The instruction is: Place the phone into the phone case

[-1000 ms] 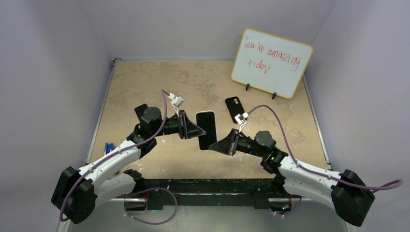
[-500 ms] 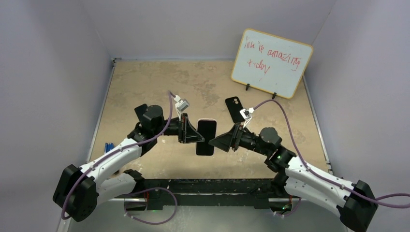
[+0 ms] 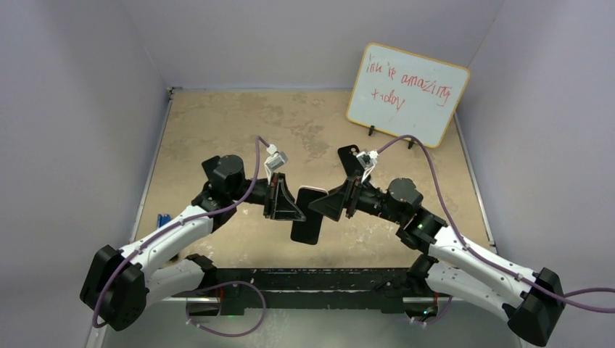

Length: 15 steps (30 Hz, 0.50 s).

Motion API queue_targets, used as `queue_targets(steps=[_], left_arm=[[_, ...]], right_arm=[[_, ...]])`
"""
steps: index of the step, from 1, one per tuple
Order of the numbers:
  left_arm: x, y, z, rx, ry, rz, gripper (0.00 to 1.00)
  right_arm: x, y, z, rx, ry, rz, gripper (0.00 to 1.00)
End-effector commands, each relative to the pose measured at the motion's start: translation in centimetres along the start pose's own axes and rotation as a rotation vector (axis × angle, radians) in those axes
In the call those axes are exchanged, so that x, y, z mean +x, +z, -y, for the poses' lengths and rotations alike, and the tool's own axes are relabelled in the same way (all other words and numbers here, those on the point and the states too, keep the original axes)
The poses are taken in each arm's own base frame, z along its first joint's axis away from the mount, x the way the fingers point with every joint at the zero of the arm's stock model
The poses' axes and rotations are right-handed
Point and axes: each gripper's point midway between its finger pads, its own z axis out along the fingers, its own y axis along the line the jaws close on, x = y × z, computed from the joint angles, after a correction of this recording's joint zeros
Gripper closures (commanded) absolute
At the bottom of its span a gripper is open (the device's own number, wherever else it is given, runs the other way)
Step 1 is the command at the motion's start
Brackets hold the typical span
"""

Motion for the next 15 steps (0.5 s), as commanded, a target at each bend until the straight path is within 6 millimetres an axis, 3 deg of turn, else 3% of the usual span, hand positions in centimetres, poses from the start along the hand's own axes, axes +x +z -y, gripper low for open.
queue_targets(steps=[1, 9, 15], left_arm=[[-1.7, 0.1, 1.9, 0.068, 0.111, 0.0, 1.0], [-1.4, 0.2, 0.9, 0.024, 0.089, -0.019, 1.0], [0.1, 0.4, -3.1, -0.124, -0.053, -0.101, 1.0]], right_arm=[[-1.3, 0.3, -2.5, -0.081, -0.064, -0.006, 0.14], [-2.4, 0.4, -2.7, -0.077, -0.07, 0.053, 0.44], [-3.6, -1.0, -2.4, -0.069, -0.151, 0.162, 1.0]])
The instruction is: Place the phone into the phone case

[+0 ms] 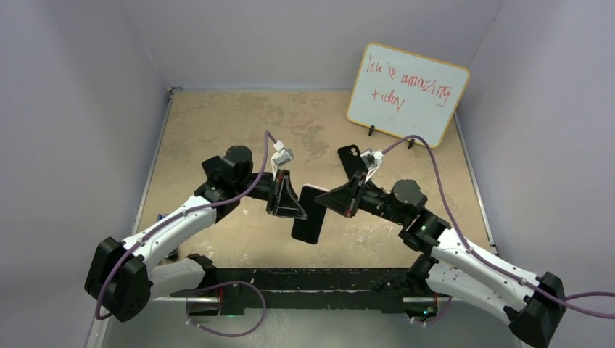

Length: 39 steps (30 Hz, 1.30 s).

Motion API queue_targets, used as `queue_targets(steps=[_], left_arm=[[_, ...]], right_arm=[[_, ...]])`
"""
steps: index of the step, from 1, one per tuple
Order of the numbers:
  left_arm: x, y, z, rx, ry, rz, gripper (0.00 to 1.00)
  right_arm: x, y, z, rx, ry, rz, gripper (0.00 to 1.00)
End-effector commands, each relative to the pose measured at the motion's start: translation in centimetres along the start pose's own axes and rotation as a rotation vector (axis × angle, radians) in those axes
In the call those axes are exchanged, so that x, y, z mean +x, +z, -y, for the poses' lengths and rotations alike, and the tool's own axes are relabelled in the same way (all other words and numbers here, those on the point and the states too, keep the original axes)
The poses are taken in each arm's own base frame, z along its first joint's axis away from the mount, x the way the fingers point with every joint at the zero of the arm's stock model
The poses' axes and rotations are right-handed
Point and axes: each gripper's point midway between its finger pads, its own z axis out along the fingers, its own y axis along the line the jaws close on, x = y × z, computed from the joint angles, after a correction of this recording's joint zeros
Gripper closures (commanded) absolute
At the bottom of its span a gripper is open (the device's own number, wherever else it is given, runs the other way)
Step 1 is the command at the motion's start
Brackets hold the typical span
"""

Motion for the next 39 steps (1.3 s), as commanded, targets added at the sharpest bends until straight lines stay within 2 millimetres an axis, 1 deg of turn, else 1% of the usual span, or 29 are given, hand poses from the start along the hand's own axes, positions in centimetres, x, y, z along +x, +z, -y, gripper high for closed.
queue_targets(steps=[1, 3, 4, 9, 10, 11, 13, 15, 18, 20, 24, 26, 30, 31, 32, 33, 34, 35, 36, 37, 39], left_arm=[[0.3, 0.3, -2.7, -0.101, -0.075, -0.047, 1.0], [0.5, 0.5, -2.9, -0.101, -0.119, -0.043, 1.0], [0.0, 0.5, -2.7, -0.093, -0.1, -0.024, 1.0], [-0.7, 0.3, -2.1, -0.091, -0.052, -0.001, 1.0], [-0.7, 0.3, -2.0, -0.095, -0.052, 0.0, 0.95], [-0.8, 0.2, -2.2, -0.108, -0.063, 0.0, 0.85], [-1.1, 0.2, -1.8, -0.105, -0.066, 0.005, 0.6], [-1.7, 0.0, -1.2, -0.099, -0.037, 0.028, 0.51], [-2.9, -0.4, 0.0, -0.098, 0.053, 0.068, 0.45], [-3.4, -0.6, 0.5, -0.099, 0.11, 0.084, 0.44], [-3.7, -0.6, 0.8, -0.078, 0.167, 0.095, 0.44], [-3.7, -0.5, 1.0, -0.053, 0.176, 0.092, 0.44], [-3.5, -0.3, 0.8, -0.031, 0.172, 0.09, 0.45], [-3.5, -0.2, 0.8, -0.027, 0.17, 0.088, 0.45], [-3.5, -0.2, 0.8, -0.023, 0.168, 0.089, 0.48], [-3.5, -0.1, 0.9, -0.015, 0.165, 0.088, 0.55], [-3.6, -0.1, 1.0, -0.009, 0.163, 0.088, 0.66], [-3.7, -0.1, 1.0, -0.009, 0.162, 0.089, 0.79], [-3.8, 0.0, 0.9, -0.013, 0.163, 0.092, 0.91], [-4.0, 0.0, 0.8, -0.025, 0.161, 0.097, 0.99], [-4.2, -0.1, 0.3, -0.053, 0.162, 0.097, 1.0]], right_arm=[[-2.9, -1.1, -2.1, -0.083, -0.132, 0.152, 1.0], [-2.6, -1.2, -2.1, -0.098, -0.166, 0.148, 1.0], [-2.4, -1.1, -1.9, -0.091, -0.175, 0.139, 1.0], [-1.6, -0.7, -0.8, -0.06, -0.16, 0.106, 1.0], [-1.3, -0.6, -0.7, -0.064, -0.148, 0.102, 1.0], [-1.1, -0.6, -0.7, -0.076, -0.145, 0.098, 1.0], [-0.7, -0.7, -1.1, -0.103, -0.149, 0.084, 1.0], [-0.4, -0.8, -1.3, -0.116, -0.151, 0.065, 1.0], [0.3, -0.9, -1.2, -0.121, -0.153, 0.038, 1.0], [0.5, -1.0, -1.1, -0.119, -0.148, 0.026, 1.0], [0.8, -1.2, -2.1, -0.173, -0.143, 0.01, 1.0], [1.1, -1.3, -2.4, -0.194, -0.132, 0.003, 1.0], [1.4, -1.2, -2.4, -0.205, -0.107, -0.005, 1.0], [1.4, -1.2, -2.4, -0.207, -0.104, -0.003, 1.0], [1.5, -1.2, -2.4, -0.211, -0.101, -0.007, 1.0], [1.6, -1.2, -2.3, -0.211, -0.098, -0.011, 1.0], [1.8, -1.2, -2.2, -0.209, -0.094, -0.015, 1.0], [1.8, -1.1, -2.0, -0.202, -0.087, -0.016, 1.0], [1.8, -1.1, -1.9, -0.195, -0.081, -0.014, 1.0], [1.7, -1.0, -1.8, -0.187, -0.077, -0.014, 1.0], [1.4, -0.8, -1.7, -0.17, -0.073, -0.002, 1.0]])
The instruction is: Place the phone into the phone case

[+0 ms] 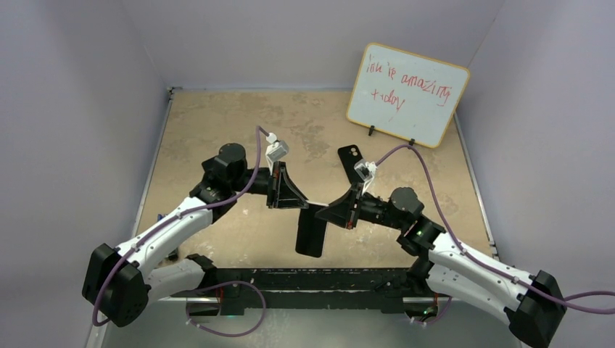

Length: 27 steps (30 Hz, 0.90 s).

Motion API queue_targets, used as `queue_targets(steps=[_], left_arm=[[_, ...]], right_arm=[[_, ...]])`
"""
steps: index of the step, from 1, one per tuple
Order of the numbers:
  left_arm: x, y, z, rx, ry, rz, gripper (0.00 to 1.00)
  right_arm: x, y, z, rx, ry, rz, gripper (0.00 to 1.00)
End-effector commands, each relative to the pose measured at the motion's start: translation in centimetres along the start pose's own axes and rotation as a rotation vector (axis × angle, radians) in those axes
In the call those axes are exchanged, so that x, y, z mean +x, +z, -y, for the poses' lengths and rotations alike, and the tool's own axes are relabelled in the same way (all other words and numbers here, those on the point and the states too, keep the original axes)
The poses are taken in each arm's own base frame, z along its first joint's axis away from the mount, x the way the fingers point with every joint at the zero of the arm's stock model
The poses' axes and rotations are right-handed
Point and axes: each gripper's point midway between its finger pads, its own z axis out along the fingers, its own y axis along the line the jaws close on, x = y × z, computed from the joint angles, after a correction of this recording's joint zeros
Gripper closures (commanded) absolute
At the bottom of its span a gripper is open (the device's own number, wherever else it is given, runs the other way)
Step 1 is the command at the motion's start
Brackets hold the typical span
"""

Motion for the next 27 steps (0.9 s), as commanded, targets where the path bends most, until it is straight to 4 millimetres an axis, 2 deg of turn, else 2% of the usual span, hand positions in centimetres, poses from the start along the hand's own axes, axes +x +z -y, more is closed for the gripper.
queue_targets(steps=[1, 7, 8, 11, 16, 20, 27], left_arm=[[-1.3, 0.1, -0.1, -0.018, 0.056, 0.022, 1.0], [-1.8, -0.2, -1.2, -0.114, 0.062, 0.004, 0.98], [-1.8, -0.2, -1.1, -0.118, 0.052, -0.003, 0.9], [-1.8, -0.4, -0.8, -0.113, 0.048, -0.004, 0.58], [-1.3, -0.8, -0.6, -0.132, 0.05, 0.007, 0.36], [-0.5, -0.9, -0.6, -0.131, 0.031, 0.001, 0.3], [0.1, -0.5, 0.3, -0.032, 0.005, 0.004, 0.3]], right_arm=[[-2.7, 0.3, -1.8, -0.049, -0.014, 0.091, 1.0], [-2.7, 0.7, 0.2, 0.043, 0.029, 0.112, 1.0], [-2.8, 0.7, 0.2, 0.045, 0.032, 0.117, 1.0], [-3.6, 0.5, 0.2, 0.057, 0.031, 0.155, 1.0], [-4.7, -0.2, 0.1, 0.076, 0.028, 0.221, 1.0], [-5.6, -0.6, -0.7, 0.053, 0.027, 0.266, 1.0], [-6.5, -0.9, -2.0, -0.003, 0.031, 0.303, 1.0]])
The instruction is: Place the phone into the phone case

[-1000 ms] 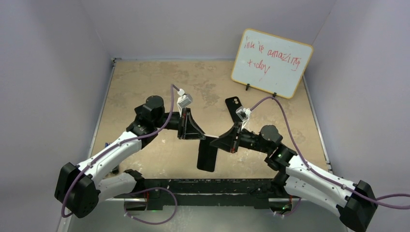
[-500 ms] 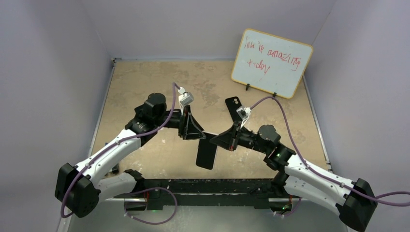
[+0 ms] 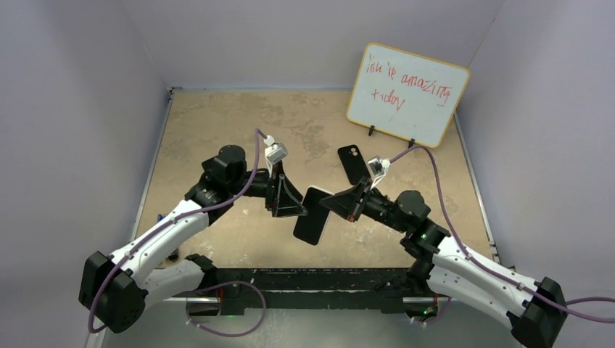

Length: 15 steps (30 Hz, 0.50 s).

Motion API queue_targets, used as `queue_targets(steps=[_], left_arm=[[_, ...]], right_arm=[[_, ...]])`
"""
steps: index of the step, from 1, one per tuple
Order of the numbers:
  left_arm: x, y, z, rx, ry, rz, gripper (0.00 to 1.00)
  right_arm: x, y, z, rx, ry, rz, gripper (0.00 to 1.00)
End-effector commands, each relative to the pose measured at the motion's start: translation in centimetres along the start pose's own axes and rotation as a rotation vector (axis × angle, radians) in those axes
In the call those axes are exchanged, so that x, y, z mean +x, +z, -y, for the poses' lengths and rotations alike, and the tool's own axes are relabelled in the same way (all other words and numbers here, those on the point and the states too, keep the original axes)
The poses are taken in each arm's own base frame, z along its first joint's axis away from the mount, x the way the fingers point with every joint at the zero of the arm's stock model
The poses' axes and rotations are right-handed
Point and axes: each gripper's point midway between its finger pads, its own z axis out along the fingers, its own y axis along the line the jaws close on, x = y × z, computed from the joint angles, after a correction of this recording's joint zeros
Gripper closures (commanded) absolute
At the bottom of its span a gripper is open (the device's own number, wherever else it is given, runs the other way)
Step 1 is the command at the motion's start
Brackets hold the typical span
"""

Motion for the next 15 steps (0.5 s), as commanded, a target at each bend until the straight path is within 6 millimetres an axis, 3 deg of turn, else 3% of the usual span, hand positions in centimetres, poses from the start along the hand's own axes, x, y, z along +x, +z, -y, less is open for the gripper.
queue_targets(steps=[1, 9, 15], left_arm=[[-0.37, 0.21, 1.31, 0.092, 0.017, 0.015, 0.3], [0.21, 0.55, 1.39, 0.145, -0.02, 0.008, 0.32], [0.37, 0.76, 1.7, 0.189, -0.048, 0.004, 0.45]], right_arm=[[-3.3, -0.13, -3.39, -0.125, 0.013, 0.133, 1.0], [-3.76, -0.06, -4.02, -0.163, 0.034, 0.159, 1.0], [-3.82, 0.12, -3.88, -0.165, 0.042, 0.168, 1.0]])
